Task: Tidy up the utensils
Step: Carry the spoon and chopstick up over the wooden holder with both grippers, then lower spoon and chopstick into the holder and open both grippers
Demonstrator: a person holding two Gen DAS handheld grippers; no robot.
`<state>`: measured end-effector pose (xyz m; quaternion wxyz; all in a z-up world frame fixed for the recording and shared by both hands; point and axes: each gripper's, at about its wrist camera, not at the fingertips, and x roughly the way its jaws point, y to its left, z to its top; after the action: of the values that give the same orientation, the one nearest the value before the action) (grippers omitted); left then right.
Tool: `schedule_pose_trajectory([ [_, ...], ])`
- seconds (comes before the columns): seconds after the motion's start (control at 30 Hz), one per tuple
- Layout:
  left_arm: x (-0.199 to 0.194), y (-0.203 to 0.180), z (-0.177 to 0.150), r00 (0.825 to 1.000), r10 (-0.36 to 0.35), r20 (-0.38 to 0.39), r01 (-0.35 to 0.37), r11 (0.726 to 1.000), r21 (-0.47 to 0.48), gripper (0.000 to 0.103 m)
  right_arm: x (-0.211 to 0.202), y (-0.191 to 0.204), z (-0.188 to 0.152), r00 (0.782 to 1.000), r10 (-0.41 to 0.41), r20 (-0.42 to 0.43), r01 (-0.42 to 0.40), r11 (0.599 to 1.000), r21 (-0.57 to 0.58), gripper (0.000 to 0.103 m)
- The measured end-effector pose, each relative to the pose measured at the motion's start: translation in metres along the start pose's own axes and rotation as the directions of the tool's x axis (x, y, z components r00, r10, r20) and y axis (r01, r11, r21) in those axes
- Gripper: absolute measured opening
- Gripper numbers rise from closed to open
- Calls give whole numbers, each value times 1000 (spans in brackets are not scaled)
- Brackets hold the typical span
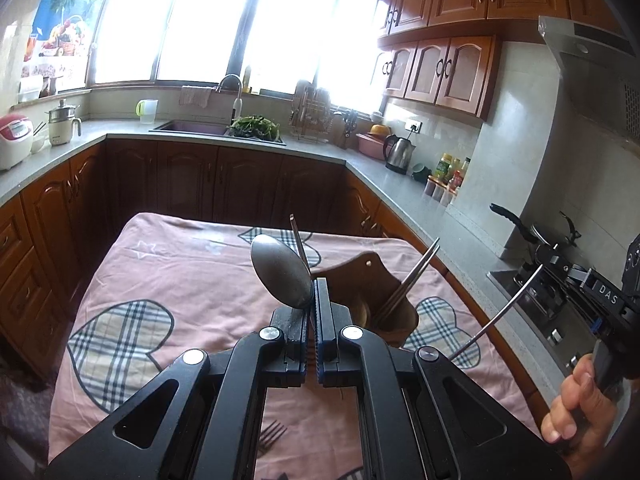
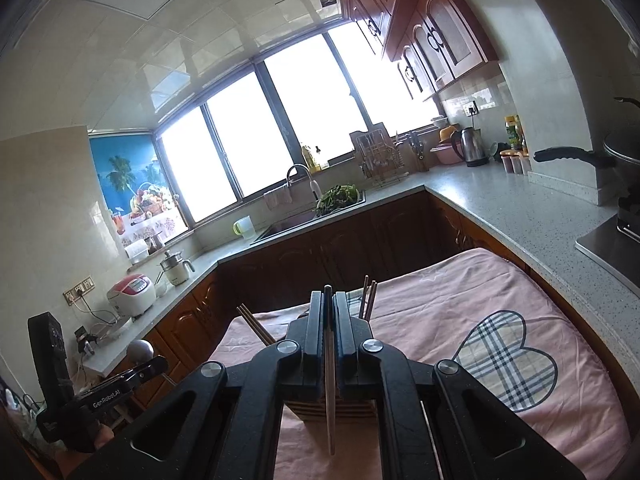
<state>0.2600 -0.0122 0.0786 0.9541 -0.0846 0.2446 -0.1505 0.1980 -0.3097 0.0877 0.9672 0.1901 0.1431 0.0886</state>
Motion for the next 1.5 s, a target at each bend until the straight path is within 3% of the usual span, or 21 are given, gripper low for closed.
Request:
schedule_pose_trajectory([
  [0.23,22,3,30,998,8,63,-7,1000,-18,2,17,0,28,997,10,73,-11,1000,17,4],
  [0.53,63,2,42,998,14,69,-12,999,-31,2,42,-2,43,993,-5,114,5,1000,0,4],
  [1.0,119,-17,7,999,28,-37,-27,999,34,2,90,-24,12,999,-35,16,35,999,26,4],
  [1.5,149,-36,-21,994,46,-100,-34,992,118,2,119,-29,-18,996,-39,-75,43,998,54,4],
])
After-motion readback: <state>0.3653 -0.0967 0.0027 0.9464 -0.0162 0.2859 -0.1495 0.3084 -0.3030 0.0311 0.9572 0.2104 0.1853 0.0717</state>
